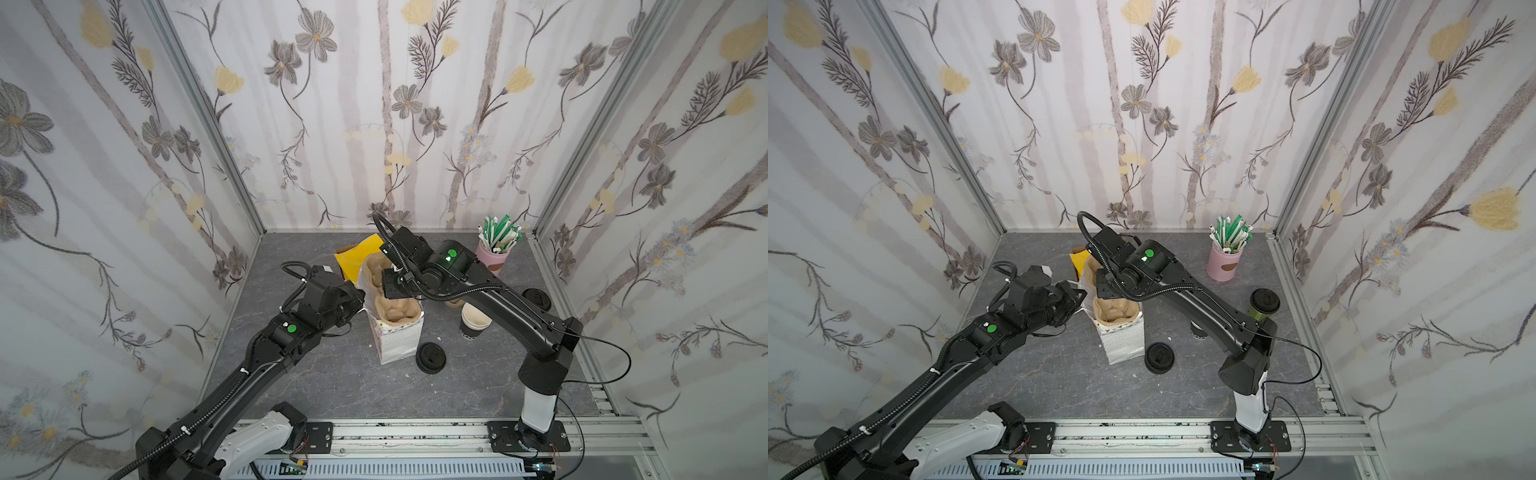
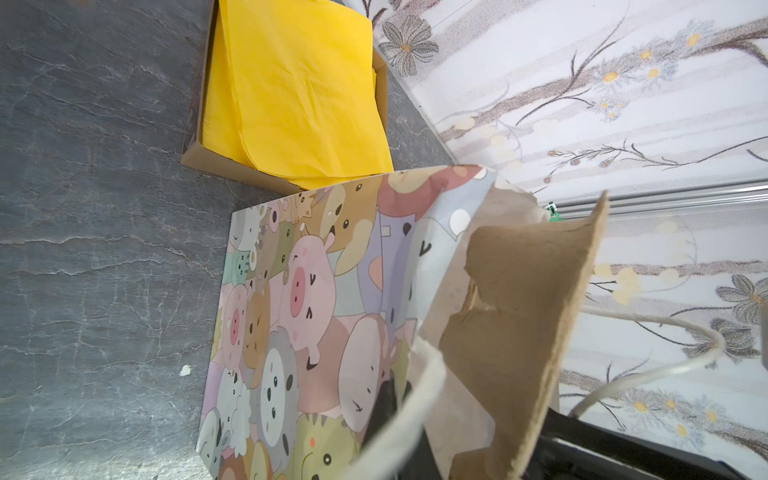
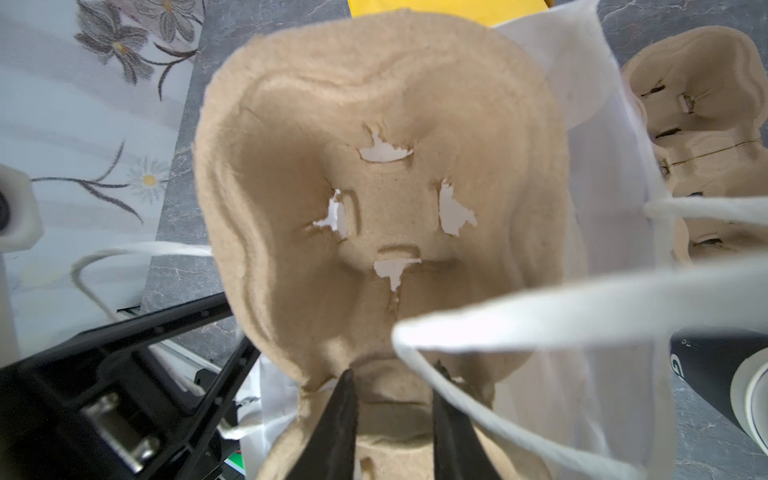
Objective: Pack a coffee takeout order
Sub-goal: Place the coffee cup in the cup tray.
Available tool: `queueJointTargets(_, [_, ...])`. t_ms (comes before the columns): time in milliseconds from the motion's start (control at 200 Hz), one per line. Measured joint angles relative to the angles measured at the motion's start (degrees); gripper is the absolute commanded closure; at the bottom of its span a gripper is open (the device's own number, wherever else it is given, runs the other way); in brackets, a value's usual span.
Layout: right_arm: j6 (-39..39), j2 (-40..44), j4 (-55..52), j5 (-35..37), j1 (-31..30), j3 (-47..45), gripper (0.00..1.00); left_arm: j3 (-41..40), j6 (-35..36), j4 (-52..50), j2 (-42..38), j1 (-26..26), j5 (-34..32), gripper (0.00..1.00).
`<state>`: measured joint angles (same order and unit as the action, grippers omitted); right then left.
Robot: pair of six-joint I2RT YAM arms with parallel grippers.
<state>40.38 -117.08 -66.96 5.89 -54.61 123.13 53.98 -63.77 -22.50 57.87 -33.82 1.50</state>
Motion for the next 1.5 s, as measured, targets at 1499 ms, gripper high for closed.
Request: queueJointTargets(1499, [-0.9, -5.5, 1.2, 0.5, 3.2, 6.6, 0.75, 0.9, 2.3, 0.2, 1.0, -0.2, 1.3, 1.00])
